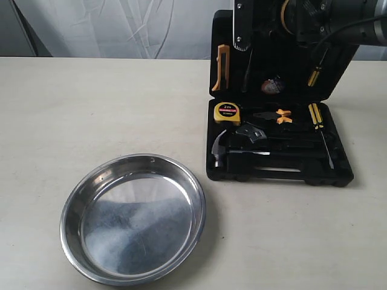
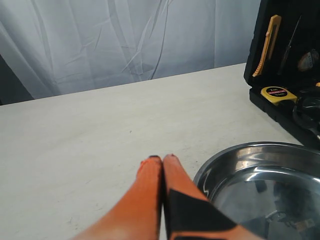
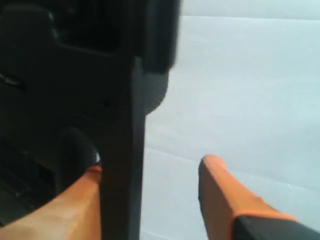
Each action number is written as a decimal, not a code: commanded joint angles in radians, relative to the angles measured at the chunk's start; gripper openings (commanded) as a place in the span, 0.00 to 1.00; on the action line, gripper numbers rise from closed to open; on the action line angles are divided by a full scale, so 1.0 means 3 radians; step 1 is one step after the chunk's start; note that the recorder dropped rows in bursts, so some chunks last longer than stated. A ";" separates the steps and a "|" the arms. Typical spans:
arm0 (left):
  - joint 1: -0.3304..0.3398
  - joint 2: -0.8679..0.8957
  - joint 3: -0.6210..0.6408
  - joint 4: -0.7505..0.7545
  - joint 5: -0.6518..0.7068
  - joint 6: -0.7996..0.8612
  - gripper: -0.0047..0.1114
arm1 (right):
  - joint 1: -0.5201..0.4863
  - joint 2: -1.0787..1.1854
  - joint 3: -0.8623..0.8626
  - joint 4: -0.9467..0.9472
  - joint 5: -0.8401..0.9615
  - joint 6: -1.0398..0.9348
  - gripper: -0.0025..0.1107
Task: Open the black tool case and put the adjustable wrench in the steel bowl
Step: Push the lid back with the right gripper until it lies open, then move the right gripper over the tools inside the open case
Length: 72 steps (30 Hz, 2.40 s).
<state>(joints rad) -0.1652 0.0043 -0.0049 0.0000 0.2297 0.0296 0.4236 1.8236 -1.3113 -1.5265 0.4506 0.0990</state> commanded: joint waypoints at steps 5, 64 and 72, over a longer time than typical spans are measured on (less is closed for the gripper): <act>-0.0023 -0.0014 0.0016 0.0000 -0.0011 -0.0001 0.04 | -0.0016 -0.0018 -0.0009 -0.0336 0.0082 0.0186 0.46; -0.0023 -0.0014 0.0016 0.0000 -0.0018 -0.0001 0.04 | -0.0544 0.0058 -0.0350 0.2235 -0.0242 0.0633 0.17; -0.0023 -0.0014 0.0016 0.0000 -0.0018 -0.0001 0.04 | -0.0554 -0.0038 0.0034 0.2927 -0.0142 0.0633 0.02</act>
<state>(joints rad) -0.1652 0.0043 -0.0049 0.0000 0.2297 0.0296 0.2619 1.8391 -1.3392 -0.7039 0.4053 0.2859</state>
